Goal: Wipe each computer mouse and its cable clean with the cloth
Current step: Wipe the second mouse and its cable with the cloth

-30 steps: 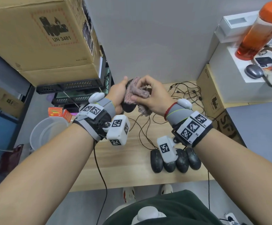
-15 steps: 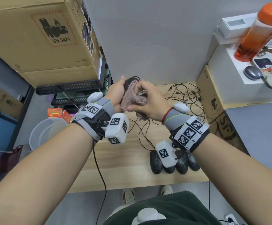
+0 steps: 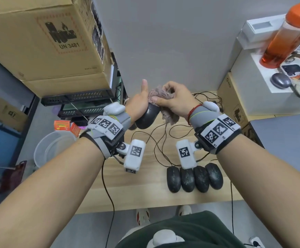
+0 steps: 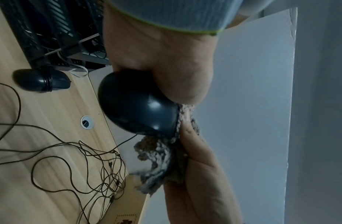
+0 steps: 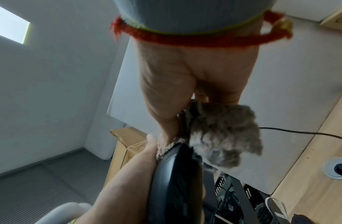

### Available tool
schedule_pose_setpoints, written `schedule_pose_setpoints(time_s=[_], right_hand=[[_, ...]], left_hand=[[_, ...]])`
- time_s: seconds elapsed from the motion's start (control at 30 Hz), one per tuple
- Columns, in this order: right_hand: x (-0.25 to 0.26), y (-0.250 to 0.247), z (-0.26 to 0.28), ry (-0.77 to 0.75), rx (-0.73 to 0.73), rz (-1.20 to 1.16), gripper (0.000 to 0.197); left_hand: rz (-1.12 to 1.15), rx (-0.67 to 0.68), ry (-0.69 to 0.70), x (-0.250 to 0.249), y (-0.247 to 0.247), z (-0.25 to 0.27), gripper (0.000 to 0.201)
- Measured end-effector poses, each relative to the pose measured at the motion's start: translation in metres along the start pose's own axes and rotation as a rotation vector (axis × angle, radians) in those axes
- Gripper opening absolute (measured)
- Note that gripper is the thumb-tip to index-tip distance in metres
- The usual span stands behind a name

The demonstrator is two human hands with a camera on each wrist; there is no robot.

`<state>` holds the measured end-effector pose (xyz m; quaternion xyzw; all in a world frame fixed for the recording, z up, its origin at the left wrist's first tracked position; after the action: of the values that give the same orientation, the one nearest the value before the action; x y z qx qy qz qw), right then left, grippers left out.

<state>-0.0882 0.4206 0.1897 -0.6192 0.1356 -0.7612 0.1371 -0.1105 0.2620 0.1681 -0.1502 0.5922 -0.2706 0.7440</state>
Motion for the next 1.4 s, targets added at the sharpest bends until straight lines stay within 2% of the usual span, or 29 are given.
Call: schedule_pose_setpoints(time_s=[0.13, 0.2, 0.27, 0.37, 0.47, 0.5, 0.57, 0.63, 0.73, 0.8, 0.93, 1.13, 1.23, 1.33, 1.4], right_hand=[[-0.002, -0.012, 0.0, 0.095, -0.151, 0.074, 0.038], [0.002, -0.007, 0.007, 0.093, -0.106, 0.022, 0.041], [0.01, 0.006, 0.015, 0.026, -0.015, 0.052, 0.044], [0.013, 0.009, 0.014, -0.06, -0.049, 0.24, 0.046], [0.002, -0.004, 0.004, 0.027, -0.1, 0.169, 0.041], [-0.006, -0.009, -0.002, 0.052, -0.14, 0.187, 0.04], [-0.02, -0.017, -0.01, 0.087, -0.168, 0.212, 0.038], [-0.025, -0.022, -0.012, 0.089, -0.16, 0.115, 0.033], [-0.018, -0.031, -0.01, -0.006, -0.141, -0.106, 0.021], [-0.007, -0.031, -0.008, -0.094, -0.062, -0.183, 0.012], [0.0, -0.014, -0.004, -0.137, 0.124, -0.005, 0.023], [0.001, -0.012, 0.003, -0.133, 0.055, 0.282, 0.025], [0.005, -0.012, 0.006, -0.149, 0.038, 0.456, 0.013], [-0.002, -0.014, 0.004, -0.135, 0.007, 0.571, 0.025], [-0.01, -0.018, 0.0, -0.113, -0.026, 0.582, 0.025]], left_hand=[[0.022, 0.0, -0.027, 0.0, 0.002, 0.005, 0.148], [0.056, -0.018, -0.062, -0.001, 0.003, 0.007, 0.148], [0.104, -0.044, -0.094, 0.003, 0.001, 0.002, 0.148], [0.162, 0.01, -0.079, 0.014, 0.005, -0.011, 0.139], [0.136, 0.06, -0.047, 0.004, 0.004, -0.002, 0.13], [0.106, 0.061, -0.031, -0.003, 0.002, 0.005, 0.123], [0.072, 0.064, 0.046, -0.015, -0.001, 0.015, 0.094], [0.141, 0.076, 0.099, -0.016, -0.002, 0.018, 0.066], [0.223, 0.088, 0.09, -0.012, -0.005, 0.017, 0.039], [0.241, 0.094, 0.097, -0.013, -0.007, 0.018, 0.029], [0.249, 0.096, 0.104, -0.018, -0.007, 0.02, 0.025], [0.179, 0.18, 0.202, -0.026, -0.004, 0.023, 0.029], [0.164, 0.179, 0.228, -0.03, -0.006, 0.025, 0.028], [0.169, 0.175, 0.218, -0.035, -0.01, 0.029, 0.027], [0.184, 0.164, 0.208, -0.036, -0.014, 0.031, 0.028]])
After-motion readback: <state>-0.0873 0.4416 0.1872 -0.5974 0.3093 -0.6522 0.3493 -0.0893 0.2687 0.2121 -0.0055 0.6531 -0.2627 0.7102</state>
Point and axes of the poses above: each hand's wrist, its own z-axis away from the middle knuckle, its own y-axis out of the palm, x = y × z, the point moved 5 cm from there along -z, towards the middle knuckle, and after that the axes turned 10 degrees about y, right-handed, at the moved point
